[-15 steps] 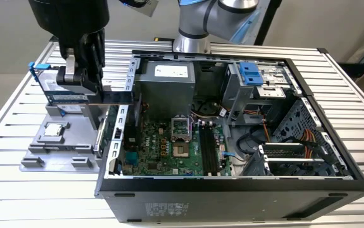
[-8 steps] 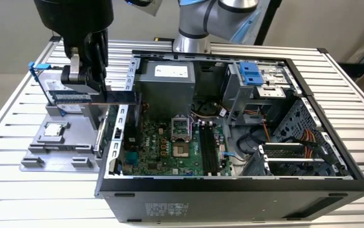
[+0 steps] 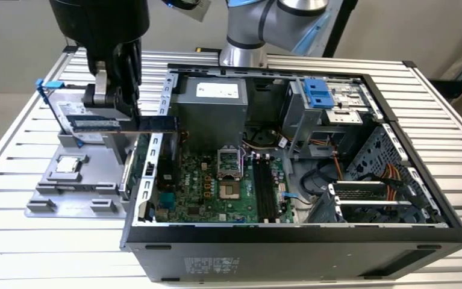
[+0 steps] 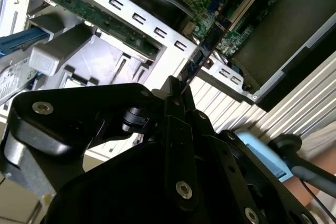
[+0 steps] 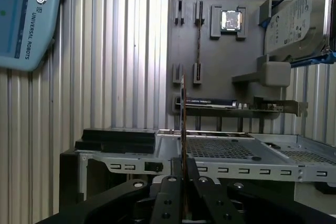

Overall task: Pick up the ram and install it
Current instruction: 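Pick up the ram and move it above insertion slot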

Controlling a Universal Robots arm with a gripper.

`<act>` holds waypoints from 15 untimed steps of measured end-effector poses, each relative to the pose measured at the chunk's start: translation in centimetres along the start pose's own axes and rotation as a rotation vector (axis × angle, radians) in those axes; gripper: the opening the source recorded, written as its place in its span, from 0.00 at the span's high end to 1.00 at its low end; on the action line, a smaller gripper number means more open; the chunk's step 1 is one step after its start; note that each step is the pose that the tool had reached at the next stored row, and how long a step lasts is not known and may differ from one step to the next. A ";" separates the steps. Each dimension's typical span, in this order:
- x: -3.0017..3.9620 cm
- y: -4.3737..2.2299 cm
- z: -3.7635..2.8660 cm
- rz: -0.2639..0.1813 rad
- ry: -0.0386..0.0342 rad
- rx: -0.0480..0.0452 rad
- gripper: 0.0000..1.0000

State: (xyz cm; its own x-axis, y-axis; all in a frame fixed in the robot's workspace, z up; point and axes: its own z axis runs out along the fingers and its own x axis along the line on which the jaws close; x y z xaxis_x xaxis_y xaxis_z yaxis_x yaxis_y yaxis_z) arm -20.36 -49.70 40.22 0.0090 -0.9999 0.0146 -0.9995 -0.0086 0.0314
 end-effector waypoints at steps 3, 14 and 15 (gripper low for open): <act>0.00 -0.16 -0.01 0.000 0.0000 0.0000 1.00; 0.01 -0.82 -0.02 0.000 -0.0001 0.0001 1.00; 0.01 -0.87 -0.02 0.000 -0.0001 0.0001 1.00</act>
State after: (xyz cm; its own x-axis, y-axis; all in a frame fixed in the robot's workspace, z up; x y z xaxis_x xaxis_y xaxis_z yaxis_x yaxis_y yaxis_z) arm -19.48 -49.70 40.21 0.0090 -0.9999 0.0145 -0.9995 -0.0086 0.0313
